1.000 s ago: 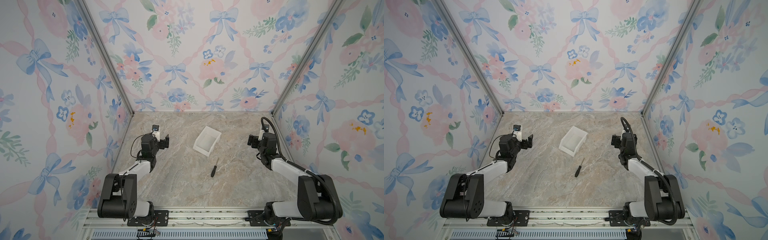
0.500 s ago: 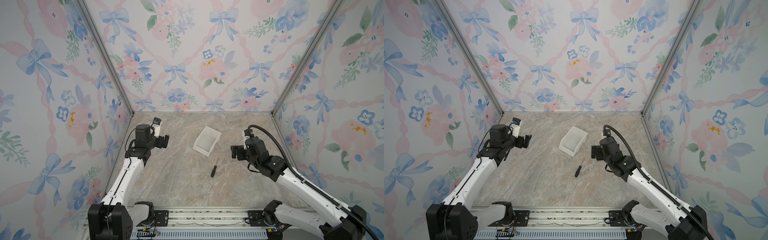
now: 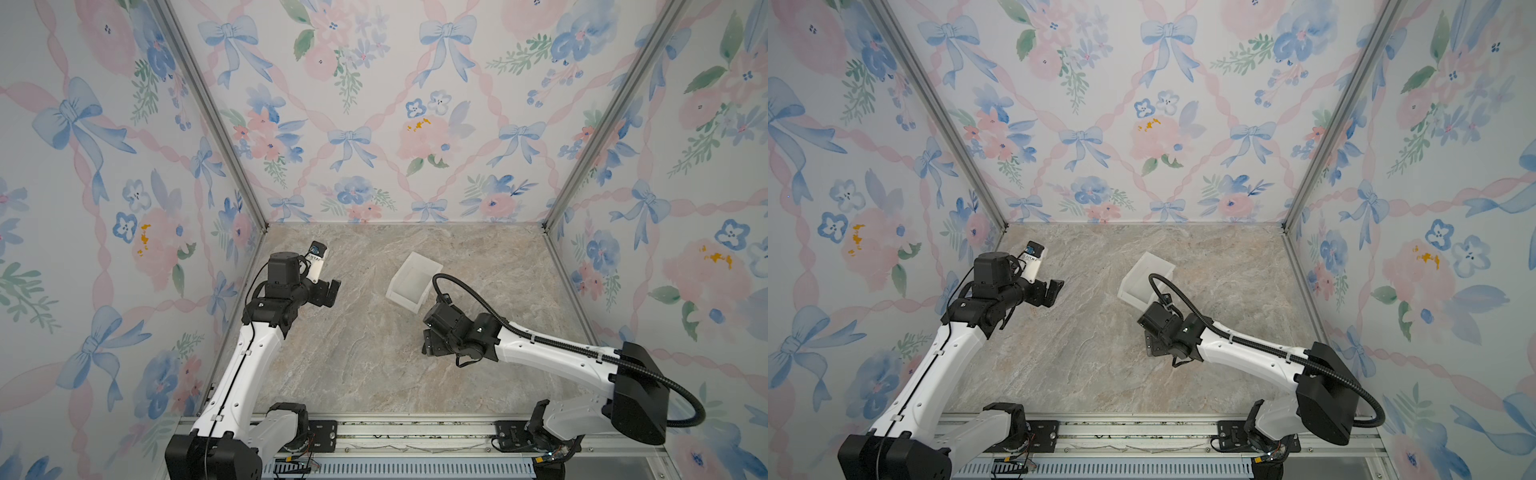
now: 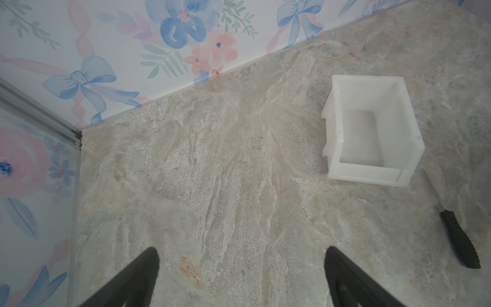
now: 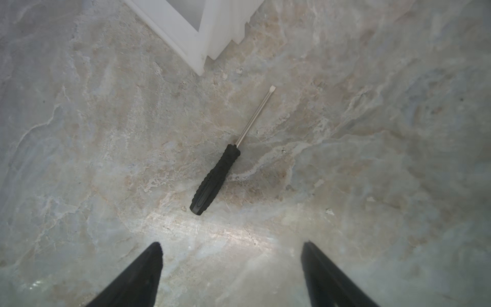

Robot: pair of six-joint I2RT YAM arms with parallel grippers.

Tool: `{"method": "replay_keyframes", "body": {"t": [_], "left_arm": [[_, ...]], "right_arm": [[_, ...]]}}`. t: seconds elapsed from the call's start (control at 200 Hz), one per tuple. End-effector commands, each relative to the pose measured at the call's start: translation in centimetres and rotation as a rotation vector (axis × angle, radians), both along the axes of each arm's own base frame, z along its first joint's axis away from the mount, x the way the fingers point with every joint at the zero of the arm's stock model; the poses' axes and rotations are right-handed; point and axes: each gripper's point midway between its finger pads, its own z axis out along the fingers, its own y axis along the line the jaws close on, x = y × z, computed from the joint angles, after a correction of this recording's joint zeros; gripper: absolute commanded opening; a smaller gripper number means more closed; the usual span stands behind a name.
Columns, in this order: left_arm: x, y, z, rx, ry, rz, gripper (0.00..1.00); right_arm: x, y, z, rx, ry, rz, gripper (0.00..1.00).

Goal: Put the screwdriver in the bin
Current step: Pick up the screwdriver from the center of the table.

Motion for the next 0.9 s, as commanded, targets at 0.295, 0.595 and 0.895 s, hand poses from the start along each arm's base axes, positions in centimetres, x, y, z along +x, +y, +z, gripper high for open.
{"method": "replay_keyframes", "body": {"t": [0.295, 0.595, 0.895], "left_arm": [[-1.1, -1.0, 1.6, -0.039, -0.013, -0.034, 0.98], [-1.3, -0.9, 1.8, -0.038, -0.023, -0.026, 0.98], [-1.5, -1.0, 1.9, -0.039, -0.027, -0.035, 0.98]], "right_arm": [[2.6, 2.1, -4.6, 0.043, 0.111, -0.112, 0.69], [2.7, 1.1, -7.6, -0.018, 0.157, -0.139, 0.58], [2.2, 0.1, -8.7, -0.015, 0.163, -0.167, 0.4]]}}
